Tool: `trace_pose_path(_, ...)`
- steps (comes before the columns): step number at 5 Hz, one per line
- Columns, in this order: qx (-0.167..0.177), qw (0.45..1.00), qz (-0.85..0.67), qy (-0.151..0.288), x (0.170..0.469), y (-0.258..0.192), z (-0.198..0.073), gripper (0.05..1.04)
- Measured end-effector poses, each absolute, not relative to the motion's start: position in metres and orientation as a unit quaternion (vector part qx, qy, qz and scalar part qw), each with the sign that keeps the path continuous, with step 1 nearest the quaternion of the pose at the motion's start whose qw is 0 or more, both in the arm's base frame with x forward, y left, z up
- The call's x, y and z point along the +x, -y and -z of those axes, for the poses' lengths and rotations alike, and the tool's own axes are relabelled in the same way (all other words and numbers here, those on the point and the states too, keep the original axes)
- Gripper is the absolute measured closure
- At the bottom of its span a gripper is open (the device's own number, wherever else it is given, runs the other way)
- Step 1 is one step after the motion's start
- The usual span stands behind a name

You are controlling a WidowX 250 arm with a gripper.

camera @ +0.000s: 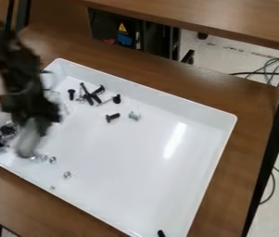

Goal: Sweep into pile

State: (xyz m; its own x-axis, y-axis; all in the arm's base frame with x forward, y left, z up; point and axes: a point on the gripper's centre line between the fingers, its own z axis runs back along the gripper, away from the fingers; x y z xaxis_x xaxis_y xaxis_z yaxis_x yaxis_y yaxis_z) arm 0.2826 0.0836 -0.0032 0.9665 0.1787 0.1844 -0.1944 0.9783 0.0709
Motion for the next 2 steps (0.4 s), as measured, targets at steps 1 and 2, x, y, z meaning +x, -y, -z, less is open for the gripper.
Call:
trace_pose_path(1, 0.053, 0.990, -0.061, 0.112, 0.296, -0.033, -0.010, 0.724)
trace_pose_path(2, 0.035, 0.992, -0.013, 0.118, 0.300, 0.015, -0.011, 0.724)
